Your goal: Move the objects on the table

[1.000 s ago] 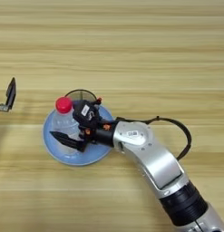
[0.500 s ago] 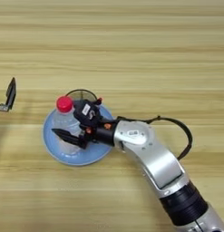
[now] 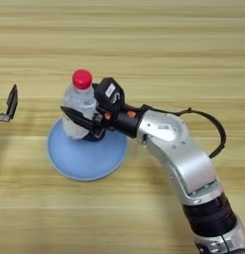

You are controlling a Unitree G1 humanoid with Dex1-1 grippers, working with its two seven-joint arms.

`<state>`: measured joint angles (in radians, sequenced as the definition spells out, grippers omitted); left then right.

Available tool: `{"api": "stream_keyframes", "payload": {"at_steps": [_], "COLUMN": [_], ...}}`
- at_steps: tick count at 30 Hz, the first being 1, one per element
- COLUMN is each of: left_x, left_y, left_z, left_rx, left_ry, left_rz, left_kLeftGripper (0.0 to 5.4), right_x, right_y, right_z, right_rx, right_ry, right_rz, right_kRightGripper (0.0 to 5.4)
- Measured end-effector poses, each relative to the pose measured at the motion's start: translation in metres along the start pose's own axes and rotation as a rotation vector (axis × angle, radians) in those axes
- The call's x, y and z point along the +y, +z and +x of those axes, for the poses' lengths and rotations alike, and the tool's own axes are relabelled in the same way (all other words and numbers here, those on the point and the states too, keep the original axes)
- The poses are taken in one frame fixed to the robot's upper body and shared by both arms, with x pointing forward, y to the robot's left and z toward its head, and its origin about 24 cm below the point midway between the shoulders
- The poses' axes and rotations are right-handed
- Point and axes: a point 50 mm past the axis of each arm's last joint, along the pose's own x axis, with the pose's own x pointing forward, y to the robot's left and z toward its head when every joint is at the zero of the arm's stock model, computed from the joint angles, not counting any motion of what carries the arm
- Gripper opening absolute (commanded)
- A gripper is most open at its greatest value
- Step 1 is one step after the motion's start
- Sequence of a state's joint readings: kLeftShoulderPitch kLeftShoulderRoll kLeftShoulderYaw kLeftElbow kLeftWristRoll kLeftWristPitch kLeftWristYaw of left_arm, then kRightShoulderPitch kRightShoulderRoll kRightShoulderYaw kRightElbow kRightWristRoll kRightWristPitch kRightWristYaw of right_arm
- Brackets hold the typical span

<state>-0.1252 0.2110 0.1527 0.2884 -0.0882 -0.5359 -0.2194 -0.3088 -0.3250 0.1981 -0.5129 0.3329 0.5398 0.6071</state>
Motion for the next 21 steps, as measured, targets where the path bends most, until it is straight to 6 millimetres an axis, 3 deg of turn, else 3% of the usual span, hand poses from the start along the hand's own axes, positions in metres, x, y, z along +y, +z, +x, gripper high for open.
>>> {"api": "stream_keyframes", "payload": {"at_steps": [9,21], "left_x": [0.000,0.000], "left_y": [0.000,0.000], "left_z": [0.001,0.001], "left_rx": [-0.002,-0.002], "left_ry": [0.000,-0.001], "left_rz": [0.000,0.000], "left_kLeftGripper": [5.40,5.40], "right_x": [-0.021,-0.020], "right_y": [0.017,0.013], "right_z": [-0.018,-0.021], "right_rx": [-0.038,-0.024], "right_ry": [-0.108,-0.099], "right_rz": [-0.019,0.020], "right_kRightGripper": [3.26,3.25]}}
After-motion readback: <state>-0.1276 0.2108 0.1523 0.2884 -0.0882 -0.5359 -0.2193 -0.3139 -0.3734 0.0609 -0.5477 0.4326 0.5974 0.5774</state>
